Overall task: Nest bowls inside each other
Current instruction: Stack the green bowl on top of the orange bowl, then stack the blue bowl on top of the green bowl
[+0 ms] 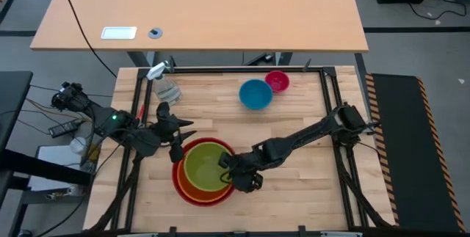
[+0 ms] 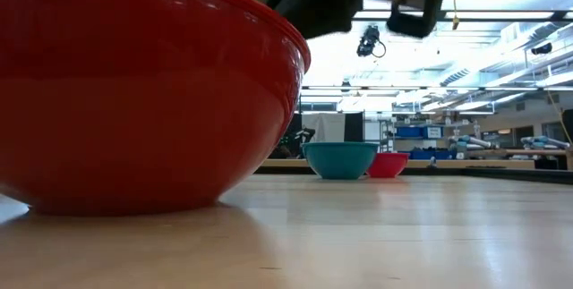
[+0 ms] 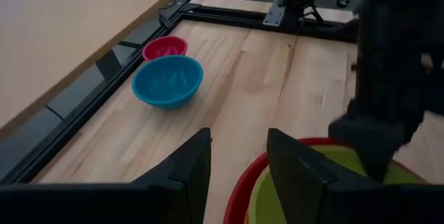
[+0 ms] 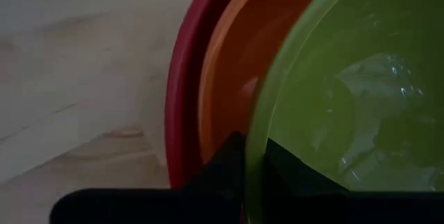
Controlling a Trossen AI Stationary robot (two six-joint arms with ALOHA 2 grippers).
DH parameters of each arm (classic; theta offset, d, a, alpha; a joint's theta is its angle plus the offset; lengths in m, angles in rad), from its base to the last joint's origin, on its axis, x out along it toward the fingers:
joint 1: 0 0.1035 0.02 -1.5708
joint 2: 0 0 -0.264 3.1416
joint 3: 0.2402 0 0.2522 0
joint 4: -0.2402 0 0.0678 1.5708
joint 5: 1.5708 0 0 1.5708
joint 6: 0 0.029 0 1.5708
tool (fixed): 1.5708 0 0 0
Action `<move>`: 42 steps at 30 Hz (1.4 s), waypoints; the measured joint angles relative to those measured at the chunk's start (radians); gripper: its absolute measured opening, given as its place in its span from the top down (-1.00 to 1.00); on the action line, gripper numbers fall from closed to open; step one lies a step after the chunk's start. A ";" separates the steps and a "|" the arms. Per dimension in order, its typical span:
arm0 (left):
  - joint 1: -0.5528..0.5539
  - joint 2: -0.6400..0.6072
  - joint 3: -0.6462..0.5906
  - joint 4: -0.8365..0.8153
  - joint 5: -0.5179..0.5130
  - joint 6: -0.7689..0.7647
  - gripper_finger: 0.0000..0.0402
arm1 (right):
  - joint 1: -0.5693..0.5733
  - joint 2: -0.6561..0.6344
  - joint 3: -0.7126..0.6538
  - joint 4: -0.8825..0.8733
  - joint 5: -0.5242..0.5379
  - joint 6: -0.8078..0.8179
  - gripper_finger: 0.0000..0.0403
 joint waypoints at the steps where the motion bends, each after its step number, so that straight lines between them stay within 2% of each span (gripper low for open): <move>1: 0.000 0.000 0.000 0.004 0.004 -0.002 0.28 | 0.002 0.010 0.000 0.013 0.017 0.001 0.82; 10: 0.017 0.014 0.000 0.025 0.070 -0.019 0.28 | -0.007 0.068 0.000 0.117 0.035 0.020 0.79; 21: 0.016 0.014 0.000 0.024 0.095 -0.027 0.28 | -0.003 0.059 0.007 0.098 0.038 0.009 0.22; 24: 0.016 0.014 0.000 0.024 0.096 -0.027 0.28 | 0.008 0.055 0.047 0.053 0.053 0.008 0.14; 29: 0.016 0.013 0.000 0.022 0.097 -0.027 0.28 | 0.011 0.040 0.132 -0.039 0.062 0.005 0.12; 34: 0.015 0.013 0.000 0.017 0.106 -0.030 0.28 | 0.002 0.026 0.213 -0.210 0.217 0.004 0.14; 40: 0.013 0.014 0.000 0.010 0.122 -0.038 0.28 | -0.072 -0.018 0.178 -0.264 0.546 0.086 0.18; 42: 0.014 0.021 0.000 0.011 0.121 -0.035 0.28 | -0.128 -0.043 0.136 -0.274 0.587 0.149 0.20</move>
